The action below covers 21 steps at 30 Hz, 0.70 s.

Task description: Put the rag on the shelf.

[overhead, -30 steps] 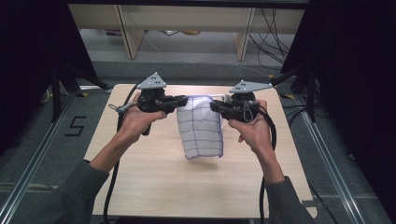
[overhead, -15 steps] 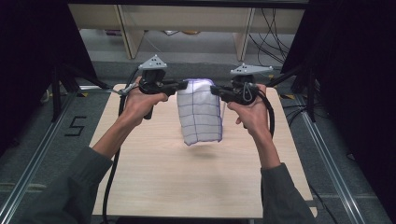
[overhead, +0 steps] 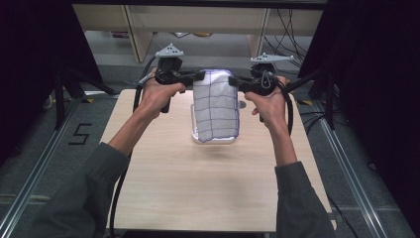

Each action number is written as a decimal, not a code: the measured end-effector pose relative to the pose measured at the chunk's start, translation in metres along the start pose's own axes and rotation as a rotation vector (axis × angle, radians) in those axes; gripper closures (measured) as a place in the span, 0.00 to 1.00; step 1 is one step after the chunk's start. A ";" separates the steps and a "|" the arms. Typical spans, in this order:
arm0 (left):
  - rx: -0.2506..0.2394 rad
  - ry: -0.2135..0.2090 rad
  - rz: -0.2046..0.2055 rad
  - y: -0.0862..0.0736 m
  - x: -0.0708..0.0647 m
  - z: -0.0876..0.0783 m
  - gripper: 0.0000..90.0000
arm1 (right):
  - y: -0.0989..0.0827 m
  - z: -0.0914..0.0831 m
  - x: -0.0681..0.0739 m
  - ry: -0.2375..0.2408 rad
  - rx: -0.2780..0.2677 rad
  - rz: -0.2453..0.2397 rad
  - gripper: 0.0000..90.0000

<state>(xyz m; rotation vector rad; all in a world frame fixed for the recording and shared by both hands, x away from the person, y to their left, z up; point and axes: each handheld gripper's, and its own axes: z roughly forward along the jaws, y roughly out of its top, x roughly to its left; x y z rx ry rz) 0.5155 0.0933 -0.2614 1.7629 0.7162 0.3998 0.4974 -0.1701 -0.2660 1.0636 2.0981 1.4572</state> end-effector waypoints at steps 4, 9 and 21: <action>-0.016 0.010 -0.009 0.008 0.006 0.004 0.94 | 0.005 0.002 -0.005 0.001 -0.010 0.004 0.92; -0.028 0.028 -0.016 0.014 0.016 0.013 0.94 | 0.013 0.010 -0.012 -0.009 -0.017 0.016 0.92; -0.042 0.053 -0.102 0.004 0.042 0.042 0.94 | 0.012 0.041 -0.034 -0.044 0.000 0.057 0.91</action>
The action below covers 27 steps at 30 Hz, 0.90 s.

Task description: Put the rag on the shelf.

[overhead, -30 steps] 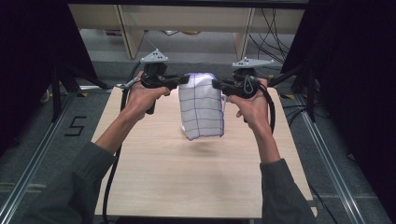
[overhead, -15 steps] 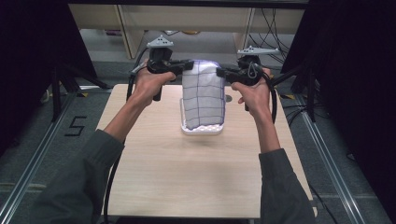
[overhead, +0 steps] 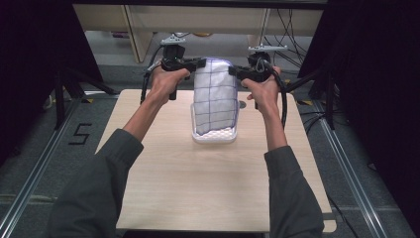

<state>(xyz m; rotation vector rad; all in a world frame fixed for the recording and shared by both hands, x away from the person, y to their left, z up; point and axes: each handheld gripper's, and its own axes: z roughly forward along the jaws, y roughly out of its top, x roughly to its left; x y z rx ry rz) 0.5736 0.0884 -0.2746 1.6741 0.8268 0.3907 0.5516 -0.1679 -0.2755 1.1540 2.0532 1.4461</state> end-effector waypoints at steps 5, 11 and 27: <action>0.004 0.017 -0.020 -0.005 0.006 0.009 0.94 | -0.003 0.011 -0.007 -0.019 0.013 0.024 0.91; 0.017 0.016 -0.037 -0.011 0.014 0.015 0.94 | -0.006 0.021 -0.010 -0.030 0.032 0.021 0.91; 0.058 0.002 -0.071 -0.038 0.030 0.046 0.93 | -0.020 0.038 -0.020 -0.077 0.100 0.062 0.90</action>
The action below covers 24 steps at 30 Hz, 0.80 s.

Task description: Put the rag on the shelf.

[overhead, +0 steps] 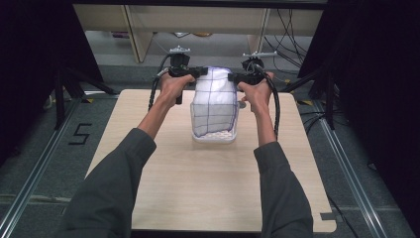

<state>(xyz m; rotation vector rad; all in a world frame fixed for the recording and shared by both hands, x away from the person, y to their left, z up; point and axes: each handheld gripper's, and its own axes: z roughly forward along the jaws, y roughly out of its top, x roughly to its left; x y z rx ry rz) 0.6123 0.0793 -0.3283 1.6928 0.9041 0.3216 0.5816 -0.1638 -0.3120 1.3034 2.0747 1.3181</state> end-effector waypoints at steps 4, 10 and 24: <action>0.016 0.010 -0.005 -0.006 0.002 0.004 0.93 | -0.006 0.006 -0.004 -0.008 0.015 0.013 0.89; 0.035 0.013 -0.020 -0.014 0.006 0.007 0.93 | -0.010 0.014 -0.004 -0.020 0.044 0.015 0.89; 0.113 0.009 -0.027 -0.039 0.012 0.016 0.92 | -0.025 0.029 -0.008 -0.038 0.136 0.034 0.88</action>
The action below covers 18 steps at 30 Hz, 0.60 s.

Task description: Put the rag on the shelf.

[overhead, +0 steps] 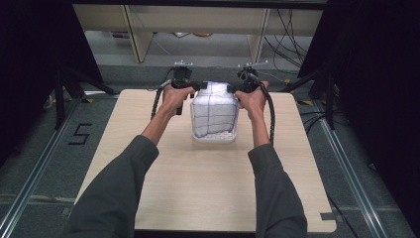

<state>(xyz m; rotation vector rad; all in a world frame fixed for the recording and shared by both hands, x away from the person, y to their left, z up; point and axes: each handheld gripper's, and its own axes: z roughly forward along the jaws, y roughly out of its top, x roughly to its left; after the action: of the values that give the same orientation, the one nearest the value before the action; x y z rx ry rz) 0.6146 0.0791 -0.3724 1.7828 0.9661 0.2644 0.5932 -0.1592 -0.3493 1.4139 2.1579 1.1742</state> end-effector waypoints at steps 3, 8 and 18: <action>0.016 0.004 -0.008 -0.005 0.003 0.003 0.87 | -0.003 0.004 -0.003 0.002 0.009 -0.019 0.87; 0.016 0.004 -0.017 -0.008 0.006 -0.002 0.75 | -0.005 0.002 -0.004 -0.022 0.031 0.001 0.77; 0.015 0.018 -0.024 -0.005 0.009 -0.023 0.64 | -0.007 -0.003 -0.008 -0.030 0.024 0.041 0.63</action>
<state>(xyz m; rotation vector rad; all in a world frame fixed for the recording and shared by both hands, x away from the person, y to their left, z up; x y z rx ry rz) 0.6053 0.1020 -0.3690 1.7839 1.0042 0.2596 0.5904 -0.1693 -0.3542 1.4831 2.1388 1.1379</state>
